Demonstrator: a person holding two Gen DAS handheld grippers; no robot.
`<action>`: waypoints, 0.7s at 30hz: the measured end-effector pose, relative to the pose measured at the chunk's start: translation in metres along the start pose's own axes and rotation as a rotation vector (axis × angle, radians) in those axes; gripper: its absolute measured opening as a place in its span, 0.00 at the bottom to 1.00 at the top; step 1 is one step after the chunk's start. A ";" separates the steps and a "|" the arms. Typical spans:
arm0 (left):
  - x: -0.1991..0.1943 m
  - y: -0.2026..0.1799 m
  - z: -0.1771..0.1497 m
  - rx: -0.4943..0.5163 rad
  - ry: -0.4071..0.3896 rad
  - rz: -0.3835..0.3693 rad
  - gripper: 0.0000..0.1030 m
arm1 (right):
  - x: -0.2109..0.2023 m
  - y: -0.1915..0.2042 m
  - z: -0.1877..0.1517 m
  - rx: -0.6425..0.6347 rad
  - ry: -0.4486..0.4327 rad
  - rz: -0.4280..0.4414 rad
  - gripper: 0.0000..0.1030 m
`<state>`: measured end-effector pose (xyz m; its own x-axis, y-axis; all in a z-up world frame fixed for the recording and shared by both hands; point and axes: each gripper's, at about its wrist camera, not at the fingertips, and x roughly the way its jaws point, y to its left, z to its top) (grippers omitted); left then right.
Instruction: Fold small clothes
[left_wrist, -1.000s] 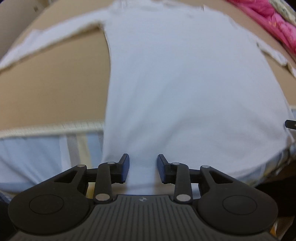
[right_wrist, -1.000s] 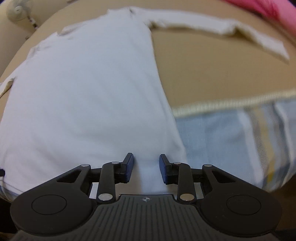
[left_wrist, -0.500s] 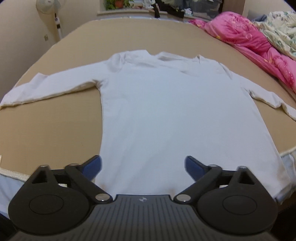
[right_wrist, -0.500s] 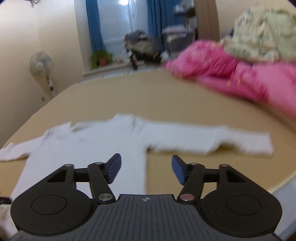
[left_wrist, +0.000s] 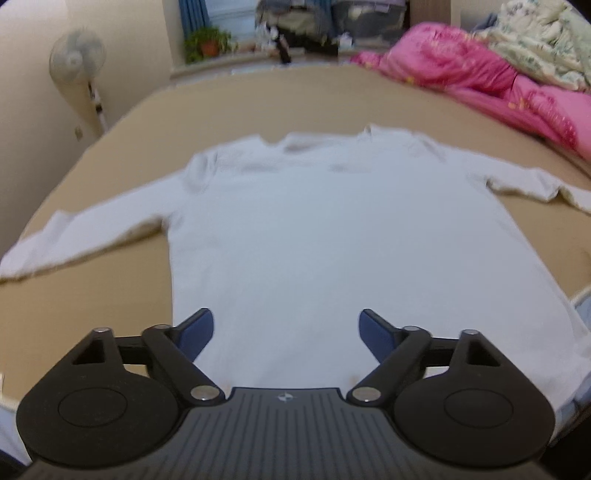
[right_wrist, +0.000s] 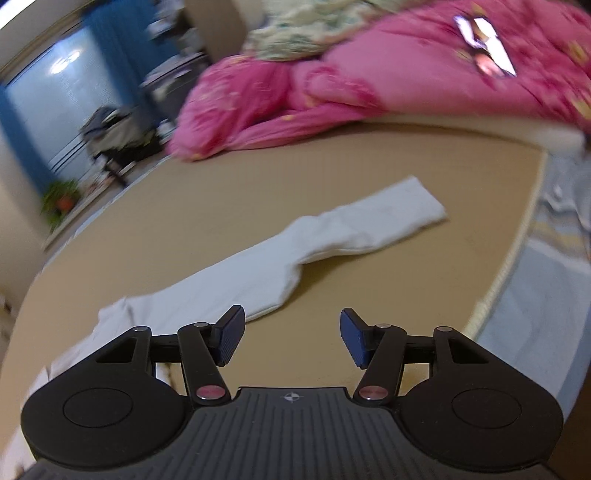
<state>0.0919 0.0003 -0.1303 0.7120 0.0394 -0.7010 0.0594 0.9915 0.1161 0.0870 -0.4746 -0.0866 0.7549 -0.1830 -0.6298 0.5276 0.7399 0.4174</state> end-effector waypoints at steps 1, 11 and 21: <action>-0.001 -0.002 0.004 0.006 -0.019 -0.008 0.80 | 0.003 -0.008 0.001 0.033 0.002 -0.006 0.58; 0.012 0.000 0.073 0.004 -0.257 -0.132 0.73 | 0.030 -0.055 0.011 0.284 -0.005 0.004 0.21; 0.081 -0.008 0.072 -0.062 0.009 -0.162 0.57 | 0.105 -0.060 0.024 0.440 0.062 0.128 0.46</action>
<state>0.1996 -0.0139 -0.1379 0.6905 -0.1208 -0.7132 0.1296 0.9907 -0.0423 0.1435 -0.5533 -0.1621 0.8069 -0.0593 -0.5877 0.5574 0.4061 0.7242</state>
